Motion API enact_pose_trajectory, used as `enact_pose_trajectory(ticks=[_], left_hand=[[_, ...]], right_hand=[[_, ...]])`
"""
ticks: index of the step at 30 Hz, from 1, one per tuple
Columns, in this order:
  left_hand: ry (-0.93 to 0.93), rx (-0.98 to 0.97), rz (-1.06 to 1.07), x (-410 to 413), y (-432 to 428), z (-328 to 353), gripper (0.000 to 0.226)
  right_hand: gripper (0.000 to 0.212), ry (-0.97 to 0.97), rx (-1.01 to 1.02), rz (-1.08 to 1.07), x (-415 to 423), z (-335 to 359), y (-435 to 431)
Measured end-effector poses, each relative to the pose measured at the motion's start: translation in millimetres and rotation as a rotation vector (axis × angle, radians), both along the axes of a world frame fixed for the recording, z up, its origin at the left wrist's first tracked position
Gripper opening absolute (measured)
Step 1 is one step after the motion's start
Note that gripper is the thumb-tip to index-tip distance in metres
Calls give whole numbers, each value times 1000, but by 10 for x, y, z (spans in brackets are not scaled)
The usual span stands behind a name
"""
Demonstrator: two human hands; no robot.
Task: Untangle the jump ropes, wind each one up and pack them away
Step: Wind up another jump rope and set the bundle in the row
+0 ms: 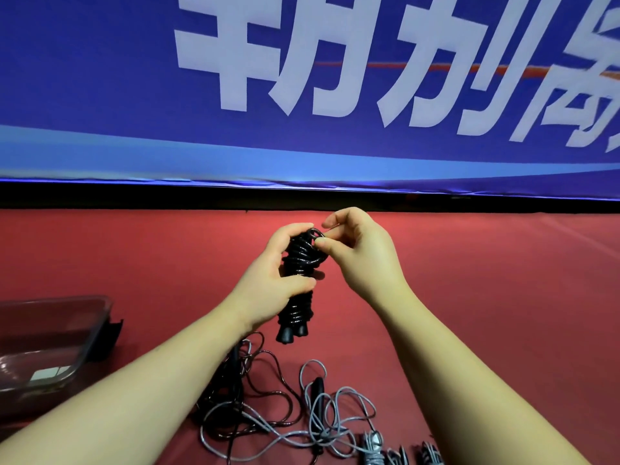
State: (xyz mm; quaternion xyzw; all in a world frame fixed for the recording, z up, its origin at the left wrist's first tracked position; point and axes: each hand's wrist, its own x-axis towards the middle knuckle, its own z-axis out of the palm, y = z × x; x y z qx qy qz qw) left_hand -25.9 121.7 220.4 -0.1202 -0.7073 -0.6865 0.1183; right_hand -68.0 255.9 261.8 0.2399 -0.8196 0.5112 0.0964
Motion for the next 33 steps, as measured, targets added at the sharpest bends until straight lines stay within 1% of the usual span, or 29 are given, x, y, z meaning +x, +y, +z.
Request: enact_pose_trajectory(ticks=[3,5,7,10,12,14,16,17,18,19,21,23,26,28,30,32,33], left_hand=[[13,24,28,-14,34,-1,66],[11,13,20,-37,35,-18,68],[6,-4,3,-59,18,-33,70],[-15,-61,-46,-56,-30,-33,69],[-26,-136,-66,-34,-61,-20,68],[-17,-237,-63,-13,-88,8,68],[-1,-322,-56,-1,-106,63,69],[-4,-333,-56,7,-112,98,69],[-15,-329,-58,15,-117,130,70],[-28,-323,-61,24,-122,156,69],[-53,-316,-62,35,-142,189,66],[-76,-304,-64,43,-163,195,65],[-107,-333,-87,52,-181,184,65],[-104,-356,-96,61,-177,181,69],[-67,-417,-77,66,-168,175,73],[-27,-481,-61,77,-174,169,72],[-20,-478,-68,85,-183,163,70]], right_hand=[[17,-16,-44,-23,-13,3,2],[21,-21,-51,-26,-17,-15,2],[27,-2,-15,-35,-18,-35,4],[18,67,81,-13,-6,-43,23],[14,120,138,21,-8,-41,60],[23,105,129,73,-13,-27,110],[40,35,80,130,-18,8,151],[50,12,68,147,-23,18,167],[54,-9,61,160,-25,24,178],[52,-27,55,170,-24,27,187],[38,-56,41,191,-14,18,182],[32,-71,29,203,-6,-9,181],[31,-77,28,187,-4,-74,182],[31,-76,-14,157,23,-131,173],[31,-76,-67,132,50,-190,157],[31,-86,-118,138,69,-220,155],[30,-91,-136,155,75,-228,168]])
